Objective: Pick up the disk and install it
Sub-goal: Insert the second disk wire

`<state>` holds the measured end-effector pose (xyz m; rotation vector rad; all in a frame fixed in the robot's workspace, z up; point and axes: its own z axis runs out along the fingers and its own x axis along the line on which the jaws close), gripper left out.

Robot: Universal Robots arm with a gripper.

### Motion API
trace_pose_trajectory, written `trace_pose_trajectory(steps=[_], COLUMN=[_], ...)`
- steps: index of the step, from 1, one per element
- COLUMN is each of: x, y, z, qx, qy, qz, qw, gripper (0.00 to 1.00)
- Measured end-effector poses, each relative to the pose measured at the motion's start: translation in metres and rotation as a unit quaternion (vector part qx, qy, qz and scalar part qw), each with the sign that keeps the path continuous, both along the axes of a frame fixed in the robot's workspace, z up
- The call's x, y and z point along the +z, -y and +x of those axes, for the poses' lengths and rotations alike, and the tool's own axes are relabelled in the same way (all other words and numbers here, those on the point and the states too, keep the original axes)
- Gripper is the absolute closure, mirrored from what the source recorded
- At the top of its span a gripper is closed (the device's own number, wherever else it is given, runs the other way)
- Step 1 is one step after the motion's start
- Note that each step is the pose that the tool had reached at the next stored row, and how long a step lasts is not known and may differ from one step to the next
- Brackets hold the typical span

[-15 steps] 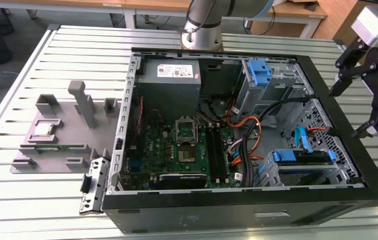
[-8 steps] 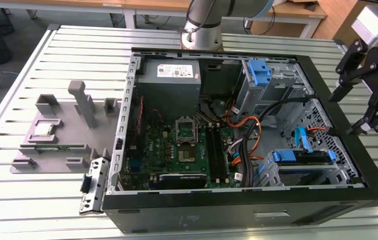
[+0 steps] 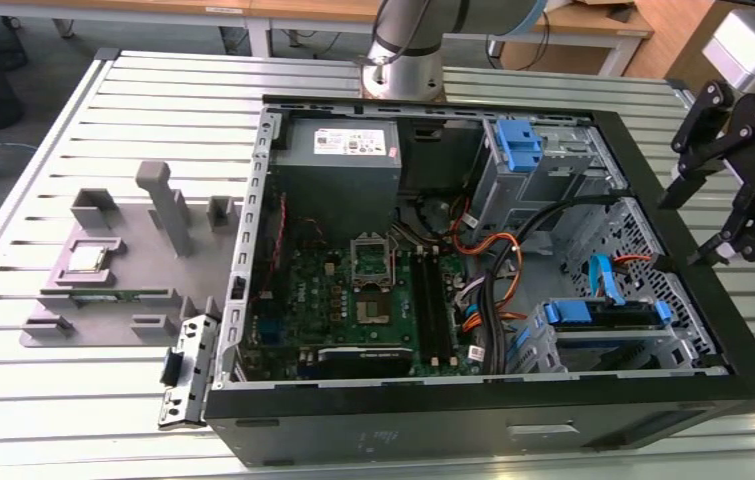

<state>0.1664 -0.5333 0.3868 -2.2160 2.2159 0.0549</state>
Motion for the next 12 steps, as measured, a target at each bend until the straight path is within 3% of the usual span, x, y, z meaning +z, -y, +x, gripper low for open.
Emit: trace_pose_trajectory(steps=[6,7,12], x=[-0.0001,-0.0001,-0.0001], y=[0.0000,0.0000,0.0000], z=[0.0000,0.0000,0.0000], qx=[0.000,0.000,0.000], qy=[0.0000,0.0000,0.0000], qz=[0.0019,0.0020,0.0021], qw=[1.0000,1.0000,1.0000], gripper=[0.35,0.28,0.28])
